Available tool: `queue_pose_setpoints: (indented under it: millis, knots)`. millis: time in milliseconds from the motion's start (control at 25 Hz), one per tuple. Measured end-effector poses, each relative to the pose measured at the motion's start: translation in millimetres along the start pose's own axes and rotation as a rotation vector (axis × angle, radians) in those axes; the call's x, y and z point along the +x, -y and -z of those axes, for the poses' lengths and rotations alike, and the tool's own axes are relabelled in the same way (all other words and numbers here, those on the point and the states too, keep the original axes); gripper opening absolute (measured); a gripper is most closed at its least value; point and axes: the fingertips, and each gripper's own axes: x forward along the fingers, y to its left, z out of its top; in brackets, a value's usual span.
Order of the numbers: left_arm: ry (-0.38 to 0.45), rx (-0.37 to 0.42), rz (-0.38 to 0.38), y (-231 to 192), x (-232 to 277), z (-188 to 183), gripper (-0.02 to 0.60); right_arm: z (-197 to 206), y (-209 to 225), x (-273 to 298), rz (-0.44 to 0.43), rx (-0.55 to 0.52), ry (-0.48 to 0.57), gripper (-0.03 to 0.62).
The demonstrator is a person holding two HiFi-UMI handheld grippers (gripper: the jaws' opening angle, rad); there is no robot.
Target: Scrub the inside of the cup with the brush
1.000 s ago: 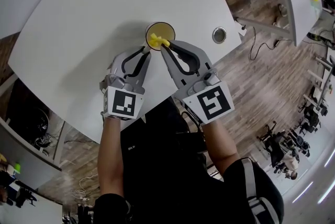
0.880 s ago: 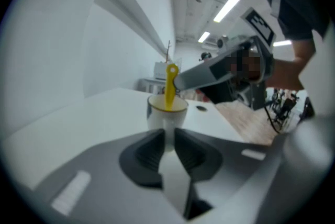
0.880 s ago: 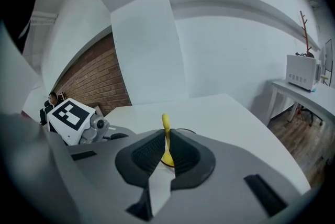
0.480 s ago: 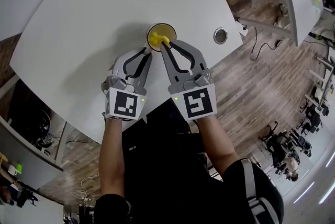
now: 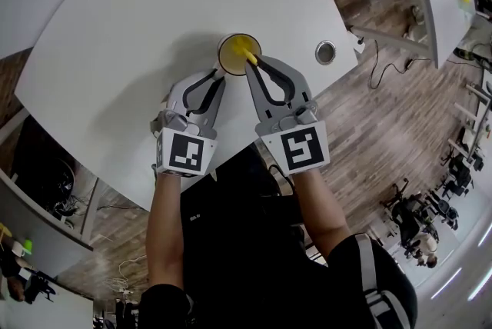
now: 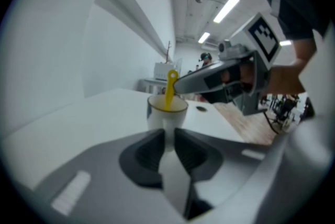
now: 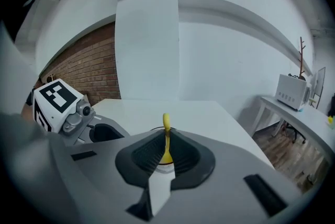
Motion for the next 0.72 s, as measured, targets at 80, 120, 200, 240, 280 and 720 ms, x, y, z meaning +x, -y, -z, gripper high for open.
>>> queue_pose_setpoints:
  millis: [80, 120, 200, 240, 280, 720]
  knots:
    - [0.002, 0.001, 0.002, -0.3, -3.0, 0.2, 0.060, 0.1, -4.1, -3.4, -0.007, 0.010, -0.009, 0.026]
    - [0.003, 0.004, 0.005, -0.4, -4.4, 0.6, 0.060, 0.3, -6.8, -5.1, -0.012, 0.013, -0.013, 0.026]
    - [-0.001, 0.002, 0.006, -0.8, -4.4, 1.5, 0.060, 1.9, -10.3, -7.0, -0.024, 0.016, -0.019, 0.026]
    - [-0.003, -0.002, 0.004, -1.2, -3.1, 1.1, 0.060, 2.9, -11.2, -7.2, -0.031, 0.018, -0.020, 0.026]
    - [-0.004, -0.006, 0.002, -1.5, -1.3, 0.3, 0.060, 4.1, -11.9, -7.2, -0.038, 0.020, -0.022, 0.026]
    - [-0.018, -0.015, -0.004, 0.6, 4.5, -1.0, 0.060, 7.7, -11.9, -7.9, -0.037, 0.044, -0.014, 0.025]
